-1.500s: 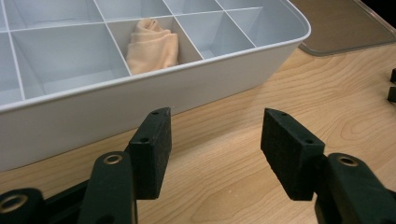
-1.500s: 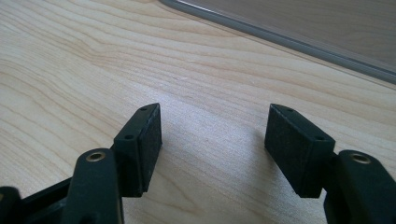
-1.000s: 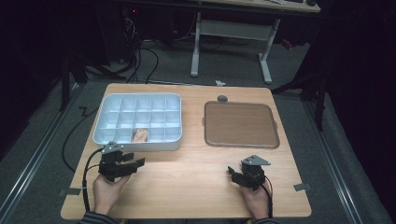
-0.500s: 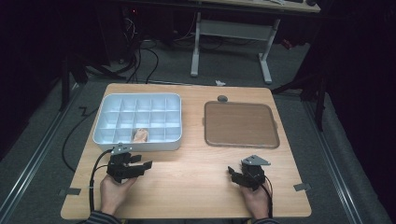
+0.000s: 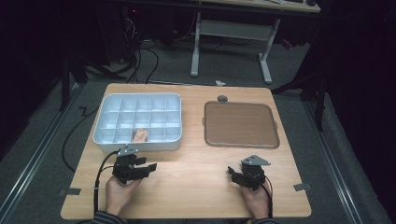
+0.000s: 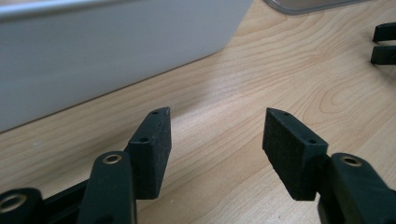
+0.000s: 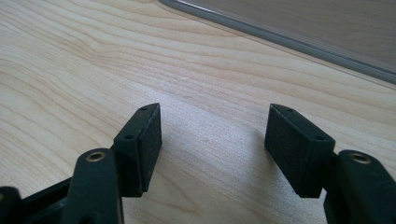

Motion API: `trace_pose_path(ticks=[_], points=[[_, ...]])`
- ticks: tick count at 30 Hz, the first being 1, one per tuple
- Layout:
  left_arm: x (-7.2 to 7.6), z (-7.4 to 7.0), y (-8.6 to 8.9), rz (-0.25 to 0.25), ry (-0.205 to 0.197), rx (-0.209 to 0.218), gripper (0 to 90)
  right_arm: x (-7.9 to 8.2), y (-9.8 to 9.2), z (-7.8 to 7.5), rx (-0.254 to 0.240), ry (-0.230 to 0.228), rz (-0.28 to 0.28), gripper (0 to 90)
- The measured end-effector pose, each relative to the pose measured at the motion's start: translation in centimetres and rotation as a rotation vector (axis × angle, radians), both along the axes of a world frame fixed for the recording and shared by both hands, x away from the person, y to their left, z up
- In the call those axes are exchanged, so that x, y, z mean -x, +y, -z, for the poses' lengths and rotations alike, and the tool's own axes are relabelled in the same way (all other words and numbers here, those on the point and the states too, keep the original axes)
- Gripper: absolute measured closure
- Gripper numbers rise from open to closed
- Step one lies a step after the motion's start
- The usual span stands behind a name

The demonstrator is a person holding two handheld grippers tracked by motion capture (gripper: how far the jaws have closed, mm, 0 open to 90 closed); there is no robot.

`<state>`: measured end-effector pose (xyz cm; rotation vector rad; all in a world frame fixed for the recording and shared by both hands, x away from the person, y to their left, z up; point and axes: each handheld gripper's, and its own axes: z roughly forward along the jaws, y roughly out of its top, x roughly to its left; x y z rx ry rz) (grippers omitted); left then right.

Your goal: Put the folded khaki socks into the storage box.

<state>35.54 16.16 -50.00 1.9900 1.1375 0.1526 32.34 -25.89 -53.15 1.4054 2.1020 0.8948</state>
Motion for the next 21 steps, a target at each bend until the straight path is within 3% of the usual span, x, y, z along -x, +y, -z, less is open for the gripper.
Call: trace_pose_path(ticks=[13,21], points=[[-0.1,1.1,-1.3,0.027,0.026,-0.02,43.3,0.0,0.0,0.0,0.0,-0.001,0.0,36.4],[-0.2,1.5,-1.8,0.036,0.019,-0.037,42.7,0.0,0.0,0.0,0.0,-0.001,0.0,36.3]])
